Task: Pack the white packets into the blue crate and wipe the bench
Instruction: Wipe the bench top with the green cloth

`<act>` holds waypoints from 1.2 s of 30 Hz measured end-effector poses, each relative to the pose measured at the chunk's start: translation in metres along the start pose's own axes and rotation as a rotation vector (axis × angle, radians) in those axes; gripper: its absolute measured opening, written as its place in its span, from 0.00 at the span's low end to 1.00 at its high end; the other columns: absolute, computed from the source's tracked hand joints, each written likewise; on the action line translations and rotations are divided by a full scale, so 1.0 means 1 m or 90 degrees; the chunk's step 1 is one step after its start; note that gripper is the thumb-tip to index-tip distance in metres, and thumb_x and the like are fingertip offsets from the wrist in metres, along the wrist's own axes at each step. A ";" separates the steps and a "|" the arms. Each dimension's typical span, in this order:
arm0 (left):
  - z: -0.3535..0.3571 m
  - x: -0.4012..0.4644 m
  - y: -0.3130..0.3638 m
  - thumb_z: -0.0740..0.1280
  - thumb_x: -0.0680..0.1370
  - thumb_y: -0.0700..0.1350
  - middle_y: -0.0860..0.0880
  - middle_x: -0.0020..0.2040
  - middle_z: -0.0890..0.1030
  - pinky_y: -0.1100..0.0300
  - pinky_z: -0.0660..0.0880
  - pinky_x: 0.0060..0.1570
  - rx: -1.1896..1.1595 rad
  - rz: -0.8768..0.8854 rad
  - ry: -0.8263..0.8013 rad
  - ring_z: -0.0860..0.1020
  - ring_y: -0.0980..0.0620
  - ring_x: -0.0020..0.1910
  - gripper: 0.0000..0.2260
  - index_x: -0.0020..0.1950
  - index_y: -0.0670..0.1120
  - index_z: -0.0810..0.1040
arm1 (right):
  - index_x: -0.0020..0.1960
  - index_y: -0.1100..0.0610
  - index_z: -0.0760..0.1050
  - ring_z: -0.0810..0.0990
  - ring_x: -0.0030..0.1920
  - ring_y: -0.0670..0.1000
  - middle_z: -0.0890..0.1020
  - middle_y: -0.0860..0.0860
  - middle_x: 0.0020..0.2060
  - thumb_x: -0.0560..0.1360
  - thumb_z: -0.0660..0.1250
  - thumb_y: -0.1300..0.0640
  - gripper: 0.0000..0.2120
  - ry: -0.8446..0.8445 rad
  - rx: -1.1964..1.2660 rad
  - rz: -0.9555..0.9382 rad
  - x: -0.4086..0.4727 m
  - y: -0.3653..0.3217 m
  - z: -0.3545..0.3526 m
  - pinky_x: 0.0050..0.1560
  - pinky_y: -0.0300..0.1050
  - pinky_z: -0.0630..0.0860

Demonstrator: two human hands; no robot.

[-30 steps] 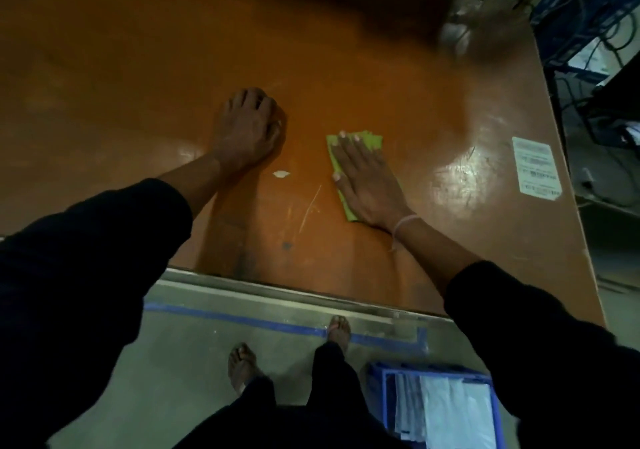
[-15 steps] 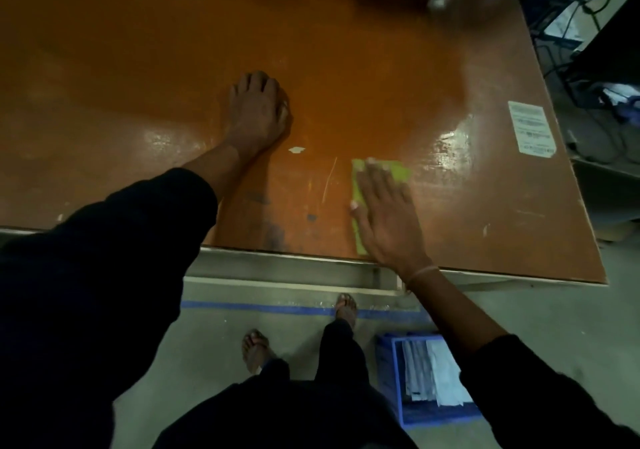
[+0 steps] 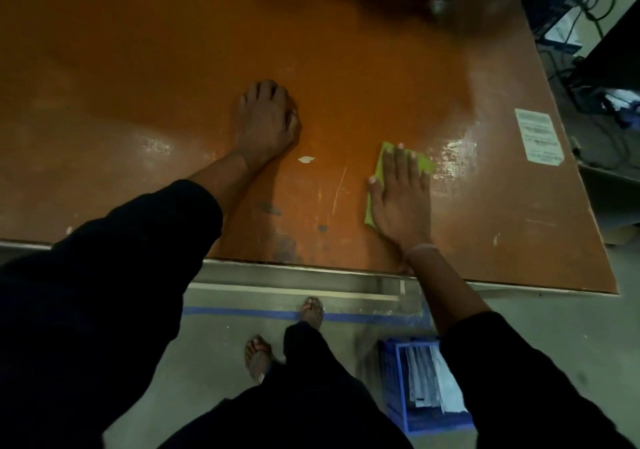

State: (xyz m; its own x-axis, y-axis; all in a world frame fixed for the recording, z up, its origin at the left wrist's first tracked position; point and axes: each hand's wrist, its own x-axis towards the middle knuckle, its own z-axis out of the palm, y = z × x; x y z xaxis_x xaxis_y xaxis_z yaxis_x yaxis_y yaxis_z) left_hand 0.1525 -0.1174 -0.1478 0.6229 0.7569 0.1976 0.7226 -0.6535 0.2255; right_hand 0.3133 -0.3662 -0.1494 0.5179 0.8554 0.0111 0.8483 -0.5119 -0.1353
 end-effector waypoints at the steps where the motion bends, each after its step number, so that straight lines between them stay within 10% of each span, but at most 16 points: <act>1: 0.000 0.001 -0.002 0.57 0.81 0.55 0.39 0.68 0.72 0.43 0.68 0.62 -0.010 0.001 -0.003 0.70 0.37 0.65 0.21 0.66 0.42 0.73 | 0.82 0.51 0.41 0.43 0.81 0.56 0.44 0.52 0.82 0.84 0.41 0.40 0.30 -0.006 -0.006 -0.008 0.010 -0.009 0.002 0.79 0.63 0.49; 5: -0.001 0.008 -0.021 0.59 0.81 0.55 0.40 0.67 0.71 0.42 0.69 0.61 -0.034 0.052 -0.013 0.69 0.38 0.66 0.20 0.66 0.44 0.72 | 0.82 0.50 0.43 0.42 0.81 0.53 0.45 0.49 0.82 0.85 0.44 0.42 0.29 -0.064 -0.027 -0.303 0.039 -0.028 0.000 0.79 0.61 0.49; 11: -0.009 0.031 -0.063 0.59 0.83 0.54 0.38 0.67 0.71 0.40 0.68 0.62 0.003 0.008 -0.004 0.69 0.36 0.66 0.19 0.67 0.42 0.72 | 0.82 0.53 0.45 0.46 0.81 0.57 0.46 0.53 0.82 0.83 0.40 0.39 0.32 -0.029 -0.018 0.011 0.123 -0.019 0.000 0.79 0.63 0.49; 16: -0.014 0.052 -0.082 0.59 0.84 0.54 0.37 0.68 0.71 0.40 0.66 0.63 0.014 -0.026 -0.003 0.69 0.35 0.66 0.20 0.68 0.41 0.72 | 0.82 0.49 0.44 0.42 0.81 0.52 0.44 0.48 0.82 0.84 0.41 0.40 0.29 -0.074 -0.015 -0.315 0.141 -0.051 0.006 0.80 0.58 0.44; 21: -0.007 0.059 -0.094 0.59 0.83 0.54 0.37 0.67 0.72 0.41 0.69 0.60 0.014 -0.043 0.026 0.70 0.35 0.64 0.19 0.65 0.41 0.73 | 0.82 0.52 0.45 0.44 0.81 0.56 0.45 0.51 0.82 0.83 0.40 0.39 0.31 -0.030 -0.010 -0.027 0.204 -0.038 0.009 0.79 0.61 0.47; 26: -0.004 0.062 -0.092 0.57 0.82 0.56 0.39 0.66 0.73 0.43 0.69 0.58 0.029 -0.051 0.035 0.71 0.37 0.63 0.20 0.65 0.43 0.74 | 0.82 0.48 0.46 0.43 0.81 0.50 0.46 0.47 0.82 0.85 0.39 0.42 0.27 -0.073 0.034 -0.338 0.223 -0.057 0.004 0.80 0.54 0.43; 32: -0.001 0.064 -0.093 0.58 0.82 0.56 0.41 0.65 0.74 0.44 0.68 0.58 0.040 -0.052 0.055 0.72 0.38 0.61 0.19 0.64 0.44 0.75 | 0.82 0.52 0.51 0.50 0.81 0.58 0.52 0.54 0.82 0.84 0.44 0.48 0.28 -0.002 -0.009 -0.069 0.305 -0.043 0.007 0.78 0.60 0.53; 36: 0.000 0.066 -0.095 0.58 0.82 0.56 0.42 0.66 0.73 0.44 0.69 0.58 0.030 -0.047 0.052 0.70 0.39 0.62 0.19 0.64 0.43 0.74 | 0.82 0.50 0.48 0.45 0.81 0.54 0.47 0.50 0.82 0.85 0.44 0.47 0.26 -0.056 -0.005 -0.288 0.328 -0.068 0.007 0.79 0.55 0.46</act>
State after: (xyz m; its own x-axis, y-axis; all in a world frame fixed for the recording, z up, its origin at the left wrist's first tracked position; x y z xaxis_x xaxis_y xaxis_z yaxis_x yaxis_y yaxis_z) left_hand 0.1253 -0.0053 -0.1565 0.5420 0.7993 0.2593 0.7801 -0.5934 0.1984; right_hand 0.4249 -0.0507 -0.1436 0.0844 0.9963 -0.0176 0.9880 -0.0859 -0.1285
